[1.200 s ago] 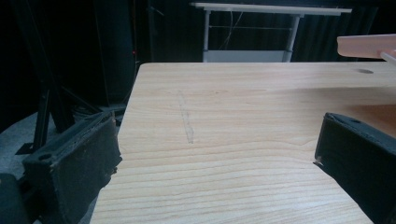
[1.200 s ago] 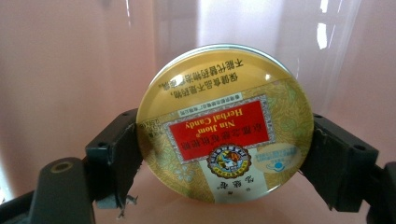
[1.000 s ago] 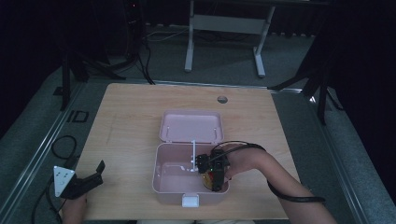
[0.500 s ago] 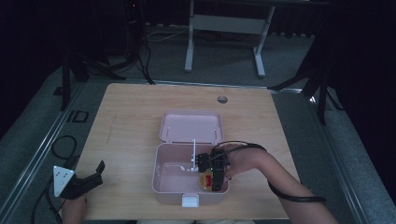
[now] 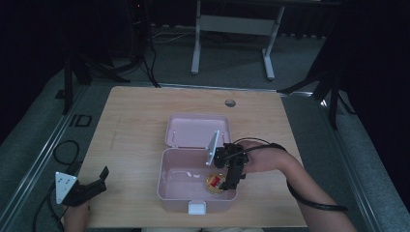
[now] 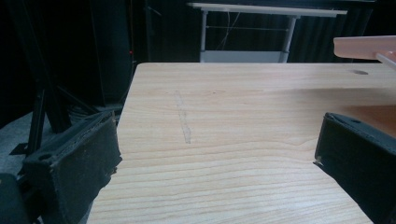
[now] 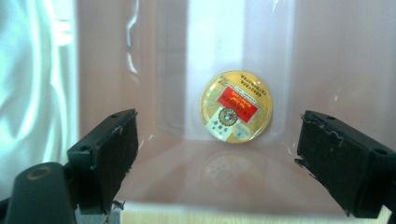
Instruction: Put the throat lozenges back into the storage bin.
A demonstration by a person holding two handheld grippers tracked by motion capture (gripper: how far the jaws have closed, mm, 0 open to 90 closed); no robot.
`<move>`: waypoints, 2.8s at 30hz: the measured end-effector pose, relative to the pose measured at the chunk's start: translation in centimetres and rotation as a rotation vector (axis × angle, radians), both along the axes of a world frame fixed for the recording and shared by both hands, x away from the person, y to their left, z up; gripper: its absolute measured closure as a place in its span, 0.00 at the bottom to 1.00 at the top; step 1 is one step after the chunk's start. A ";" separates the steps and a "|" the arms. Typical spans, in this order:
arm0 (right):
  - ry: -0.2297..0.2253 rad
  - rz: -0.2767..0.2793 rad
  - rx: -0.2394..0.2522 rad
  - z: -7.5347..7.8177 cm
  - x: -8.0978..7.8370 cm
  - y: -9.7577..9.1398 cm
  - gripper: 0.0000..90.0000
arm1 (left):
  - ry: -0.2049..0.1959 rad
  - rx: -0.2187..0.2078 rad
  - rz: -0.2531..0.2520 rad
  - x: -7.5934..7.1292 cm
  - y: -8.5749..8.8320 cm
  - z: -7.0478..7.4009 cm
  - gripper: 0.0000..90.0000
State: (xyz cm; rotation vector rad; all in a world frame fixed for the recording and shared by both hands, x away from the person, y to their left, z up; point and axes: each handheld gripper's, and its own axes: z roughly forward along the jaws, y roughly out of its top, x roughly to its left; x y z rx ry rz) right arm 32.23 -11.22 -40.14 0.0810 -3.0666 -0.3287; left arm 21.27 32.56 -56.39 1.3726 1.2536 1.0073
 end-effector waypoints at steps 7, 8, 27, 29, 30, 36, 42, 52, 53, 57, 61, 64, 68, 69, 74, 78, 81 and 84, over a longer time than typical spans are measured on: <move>-0.069 -0.060 0.096 2.2 0.4 -4.0 0.14 | -0.001 0.000 0.001 0.0 0.0 0.0 0.00; -0.095 -0.087 0.115 2.4 0.6 -5.3 0.14 | -0.001 0.001 0.001 0.0 0.0 0.0 0.00; -0.253 -0.389 0.265 -4.7 3.4 -13.1 0.13 | 0.002 0.005 0.003 0.0 -0.1 0.0 0.00; -0.266 -0.447 0.293 -5.7 3.7 -13.9 0.13 | 0.003 0.008 0.002 0.0 -0.1 0.0 0.00; -0.274 -0.471 0.309 -6.3 3.8 -14.3 0.13 | 0.003 0.007 0.002 0.0 -0.1 0.0 0.00; -0.288 -0.621 0.383 -9.5 4.6 -17.0 0.13 | 0.002 0.009 0.002 0.0 -0.1 0.0 0.00; -0.353 -0.766 0.415 -11.6 5.0 -19.7 0.13 | 0.003 0.011 0.001 0.0 -0.1 0.0 0.00; -0.413 -1.007 0.505 -13.0 4.4 -22.9 0.13 | 0.003 0.010 0.001 0.0 -0.1 0.0 0.00; -0.416 -1.026 0.519 -13.1 4.4 -23.1 0.13 | 0.003 0.010 0.001 0.0 -0.1 0.0 0.00; -0.433 -1.148 0.616 -13.4 4.1 -24.5 0.13 | 0.002 0.010 0.002 0.0 -0.1 0.0 0.00; -0.495 -1.278 0.688 -13.6 3.6 -25.6 0.13 | 0.003 0.012 0.003 0.0 -0.2 0.0 0.00; -0.519 -1.341 0.700 -13.9 3.3 -26.2 0.13 | 0.004 0.010 0.003 0.0 -0.1 0.0 0.00; -0.537 -1.383 0.652 -14.5 3.2 -26.6 0.13 | 0.005 0.009 0.003 0.0 -0.1 0.0 0.00; -0.545 -1.393 0.648 -14.6 3.2 -26.6 0.13 | 0.005 0.008 0.003 0.0 -0.1 0.0 0.00; -0.589 -1.423 0.642 -14.6 3.0 -26.5 0.13 | 0.006 0.004 0.004 0.0 -0.1 0.0 0.00; -0.580 -1.430 0.649 -15.0 3.0 -26.6 0.13 | 0.004 0.002 0.004 0.0 -0.1 0.0 0.00; -0.573 -1.411 0.656 -15.1 3.0 -26.6 0.13 | 0.003 0.000 0.005 0.0 -0.1 0.0 0.00; -0.564 -1.404 0.652 -15.2 3.1 -26.5 0.13 | 0.003 -0.002 0.006 0.0 0.0 0.0 0.00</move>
